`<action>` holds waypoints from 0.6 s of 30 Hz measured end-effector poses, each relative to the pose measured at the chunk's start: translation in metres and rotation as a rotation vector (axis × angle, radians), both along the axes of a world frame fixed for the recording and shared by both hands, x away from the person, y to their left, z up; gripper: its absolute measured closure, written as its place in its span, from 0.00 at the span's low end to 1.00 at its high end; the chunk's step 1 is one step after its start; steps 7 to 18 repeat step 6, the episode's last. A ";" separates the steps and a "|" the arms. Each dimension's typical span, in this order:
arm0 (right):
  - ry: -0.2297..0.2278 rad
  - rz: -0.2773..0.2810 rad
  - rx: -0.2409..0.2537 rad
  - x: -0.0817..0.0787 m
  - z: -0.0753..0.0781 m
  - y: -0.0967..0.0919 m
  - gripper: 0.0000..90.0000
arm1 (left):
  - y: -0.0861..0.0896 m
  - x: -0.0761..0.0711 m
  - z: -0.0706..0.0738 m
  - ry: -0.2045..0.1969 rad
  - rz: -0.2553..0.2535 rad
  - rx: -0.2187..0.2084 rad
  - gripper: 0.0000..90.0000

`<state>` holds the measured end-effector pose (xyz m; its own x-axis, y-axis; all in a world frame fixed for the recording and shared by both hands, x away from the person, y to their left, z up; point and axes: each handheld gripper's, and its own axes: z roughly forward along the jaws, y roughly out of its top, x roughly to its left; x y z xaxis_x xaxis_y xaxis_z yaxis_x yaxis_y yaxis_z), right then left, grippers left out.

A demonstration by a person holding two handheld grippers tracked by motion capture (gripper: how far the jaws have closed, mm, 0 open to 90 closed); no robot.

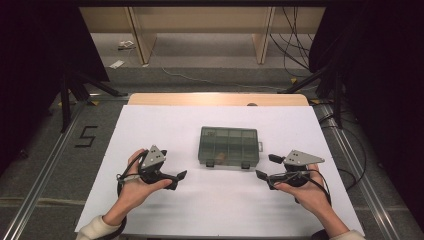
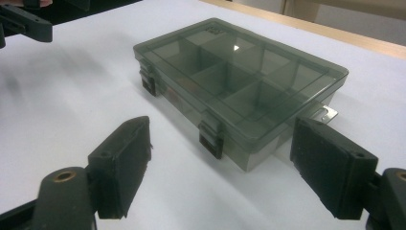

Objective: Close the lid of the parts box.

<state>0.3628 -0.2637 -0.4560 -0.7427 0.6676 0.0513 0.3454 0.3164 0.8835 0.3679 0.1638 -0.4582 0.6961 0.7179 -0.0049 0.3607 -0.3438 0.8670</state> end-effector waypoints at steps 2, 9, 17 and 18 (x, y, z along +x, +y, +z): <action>-0.003 0.000 0.003 -0.001 0.000 -0.001 0.25 | 0.001 0.000 0.000 -0.001 0.004 -0.004 0.00; -0.004 0.001 0.010 -0.002 0.000 -0.001 0.24 | 0.002 0.001 0.001 -0.005 0.007 -0.006 0.00; -0.004 0.001 0.010 -0.002 0.000 -0.001 0.24 | 0.002 0.001 0.001 -0.005 0.007 -0.006 0.00; -0.004 0.001 0.010 -0.002 0.000 -0.001 0.24 | 0.002 0.001 0.001 -0.005 0.007 -0.006 0.00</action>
